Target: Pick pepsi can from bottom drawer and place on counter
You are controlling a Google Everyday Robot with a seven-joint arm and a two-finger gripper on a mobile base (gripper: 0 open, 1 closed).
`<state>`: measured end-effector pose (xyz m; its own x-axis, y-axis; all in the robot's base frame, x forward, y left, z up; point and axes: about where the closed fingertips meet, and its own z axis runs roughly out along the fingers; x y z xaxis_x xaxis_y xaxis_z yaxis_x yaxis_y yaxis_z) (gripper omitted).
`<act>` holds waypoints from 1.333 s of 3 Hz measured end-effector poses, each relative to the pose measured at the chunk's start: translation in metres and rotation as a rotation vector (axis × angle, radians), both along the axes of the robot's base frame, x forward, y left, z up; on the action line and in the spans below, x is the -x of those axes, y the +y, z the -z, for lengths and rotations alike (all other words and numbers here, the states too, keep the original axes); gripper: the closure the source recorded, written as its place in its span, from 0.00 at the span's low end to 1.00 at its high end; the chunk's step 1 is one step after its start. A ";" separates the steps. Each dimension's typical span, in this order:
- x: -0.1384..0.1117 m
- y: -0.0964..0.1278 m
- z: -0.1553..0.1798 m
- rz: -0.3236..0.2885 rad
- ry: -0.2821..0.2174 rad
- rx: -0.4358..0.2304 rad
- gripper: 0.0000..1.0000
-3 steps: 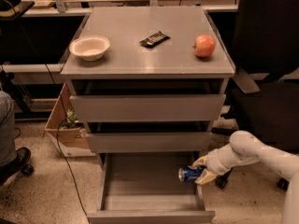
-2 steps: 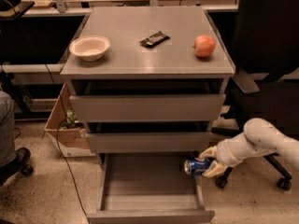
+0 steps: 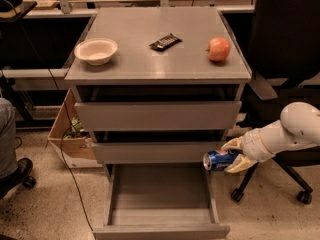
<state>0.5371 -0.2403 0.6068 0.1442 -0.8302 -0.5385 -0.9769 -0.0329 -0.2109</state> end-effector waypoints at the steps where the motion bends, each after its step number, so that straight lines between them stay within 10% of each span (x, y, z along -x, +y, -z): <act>1: 0.000 0.000 0.000 0.000 0.000 0.000 1.00; 4: -0.033 -0.016 -0.132 0.038 -0.215 0.180 1.00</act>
Offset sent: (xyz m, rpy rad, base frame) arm 0.0184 -0.0120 0.0369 -0.0803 -0.0632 -0.0085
